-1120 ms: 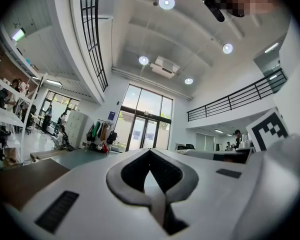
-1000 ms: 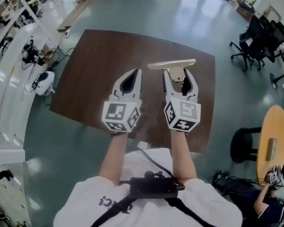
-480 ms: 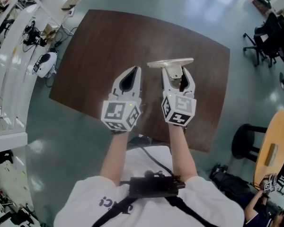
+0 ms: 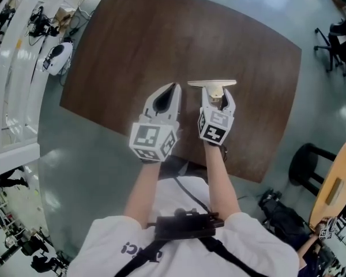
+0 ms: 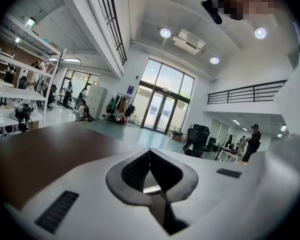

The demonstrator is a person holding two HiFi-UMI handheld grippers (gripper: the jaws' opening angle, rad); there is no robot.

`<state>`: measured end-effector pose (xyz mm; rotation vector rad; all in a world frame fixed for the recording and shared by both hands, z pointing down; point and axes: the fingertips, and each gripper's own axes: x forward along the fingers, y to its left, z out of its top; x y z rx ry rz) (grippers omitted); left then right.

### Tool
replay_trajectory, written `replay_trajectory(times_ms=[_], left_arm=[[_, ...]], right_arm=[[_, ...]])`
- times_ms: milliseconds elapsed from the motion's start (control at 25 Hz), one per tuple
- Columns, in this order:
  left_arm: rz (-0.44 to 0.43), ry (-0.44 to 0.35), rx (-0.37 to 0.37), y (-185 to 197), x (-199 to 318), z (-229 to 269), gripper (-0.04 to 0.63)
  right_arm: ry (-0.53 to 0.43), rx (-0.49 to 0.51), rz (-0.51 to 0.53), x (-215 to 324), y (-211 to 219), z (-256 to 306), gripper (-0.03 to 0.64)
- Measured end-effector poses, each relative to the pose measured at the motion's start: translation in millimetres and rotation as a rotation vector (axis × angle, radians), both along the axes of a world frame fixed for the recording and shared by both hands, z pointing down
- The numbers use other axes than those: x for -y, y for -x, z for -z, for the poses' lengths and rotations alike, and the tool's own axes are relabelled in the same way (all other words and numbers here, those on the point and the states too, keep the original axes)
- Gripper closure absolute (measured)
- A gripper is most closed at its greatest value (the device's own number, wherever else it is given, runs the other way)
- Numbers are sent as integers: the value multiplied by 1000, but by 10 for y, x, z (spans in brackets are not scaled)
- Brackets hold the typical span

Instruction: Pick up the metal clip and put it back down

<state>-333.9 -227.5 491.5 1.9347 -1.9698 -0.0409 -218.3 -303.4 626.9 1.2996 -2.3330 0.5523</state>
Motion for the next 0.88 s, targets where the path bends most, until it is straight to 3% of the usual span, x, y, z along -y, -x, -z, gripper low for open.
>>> replay_trajectory(times_ms=[280, 520, 680, 880], left_arm=[[0, 77, -20, -18, -97, -380, 583], [-23, 97, -19, -81, -220, -525, 584], [-42, 107, -8, -134, -288, -602, 583], [-60, 111, 2, -155, -518, -614, 583]], right_arm=[[100, -92, -35, -215, -74, -726, 322], [155, -155, -69, -436, -119, -1125, 322], [188, -160, -75, -496, -130, -1256, 322], [185, -98, -6, -732, -76, -1144, 319]])
